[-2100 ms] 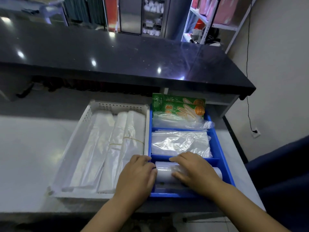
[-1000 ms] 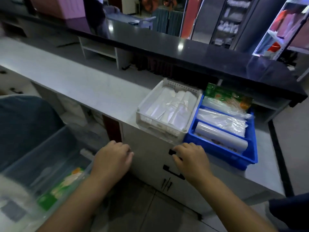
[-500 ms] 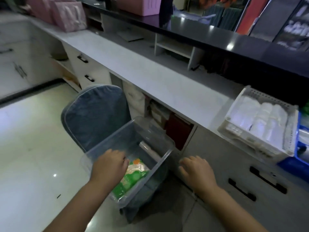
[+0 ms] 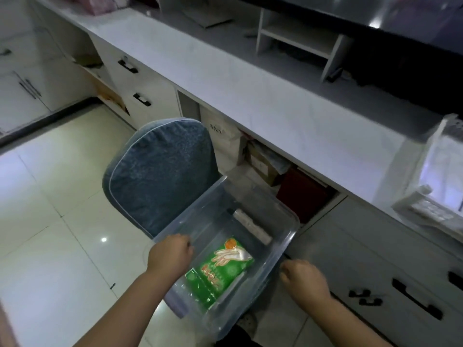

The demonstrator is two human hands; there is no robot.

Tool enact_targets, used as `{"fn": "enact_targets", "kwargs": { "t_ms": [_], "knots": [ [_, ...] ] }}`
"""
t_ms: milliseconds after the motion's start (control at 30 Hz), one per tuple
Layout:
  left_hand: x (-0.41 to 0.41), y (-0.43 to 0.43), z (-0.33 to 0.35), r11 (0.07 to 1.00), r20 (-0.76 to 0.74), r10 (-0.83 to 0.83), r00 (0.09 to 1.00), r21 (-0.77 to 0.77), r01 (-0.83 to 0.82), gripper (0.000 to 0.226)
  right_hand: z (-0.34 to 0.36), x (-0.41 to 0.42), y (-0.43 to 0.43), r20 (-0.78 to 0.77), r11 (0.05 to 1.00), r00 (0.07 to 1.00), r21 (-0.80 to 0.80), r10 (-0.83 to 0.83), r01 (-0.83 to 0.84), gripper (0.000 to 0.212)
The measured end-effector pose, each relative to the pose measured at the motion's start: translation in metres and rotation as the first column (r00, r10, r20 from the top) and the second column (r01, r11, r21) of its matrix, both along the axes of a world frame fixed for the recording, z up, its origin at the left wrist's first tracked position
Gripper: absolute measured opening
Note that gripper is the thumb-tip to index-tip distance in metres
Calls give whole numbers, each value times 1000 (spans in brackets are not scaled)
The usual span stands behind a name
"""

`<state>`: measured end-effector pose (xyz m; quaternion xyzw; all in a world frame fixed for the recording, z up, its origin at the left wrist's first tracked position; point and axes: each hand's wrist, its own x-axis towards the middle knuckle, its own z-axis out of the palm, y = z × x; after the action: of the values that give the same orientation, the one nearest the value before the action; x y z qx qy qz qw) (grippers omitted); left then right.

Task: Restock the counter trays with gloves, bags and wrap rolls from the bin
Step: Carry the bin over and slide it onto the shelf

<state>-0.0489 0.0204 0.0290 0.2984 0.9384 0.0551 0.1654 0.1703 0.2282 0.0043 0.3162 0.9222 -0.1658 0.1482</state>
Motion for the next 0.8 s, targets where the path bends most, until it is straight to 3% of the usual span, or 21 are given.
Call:
{"fn": "enact_targets", "kwargs": {
  "t_ms": [133,300,433,533,633,733,800],
  "knots": [
    [-31,14,-9,1000,26,0,1000,-26,0,24,-13,-19,9,91,995,995,-84,-43,50,17],
    [-72,32,-27,997,36,-57,998,-41,59,23,-27,-36,6,63,911,934,-204,-353,358,18],
    [-105,47,-53,977,86,-175,981,-106,184,31,-50,-44,-8,129,798,842,-269,-524,539,18],
    [-126,54,-73,949,148,-259,954,-144,280,38,-70,-51,-30,249,650,717,-305,-651,697,31],
    [-141,56,-91,950,260,-250,932,-121,289,47,-87,-58,-52,278,397,487,-321,-828,860,44],
    [-151,58,-106,955,352,-220,910,-112,274,54,-100,-64,-65,249,198,299,-363,-921,911,32],
    [-154,63,-111,977,444,-149,884,-71,200,52,-105,-68,-73,214,13,131,-480,-968,877,20]
  ]
}}
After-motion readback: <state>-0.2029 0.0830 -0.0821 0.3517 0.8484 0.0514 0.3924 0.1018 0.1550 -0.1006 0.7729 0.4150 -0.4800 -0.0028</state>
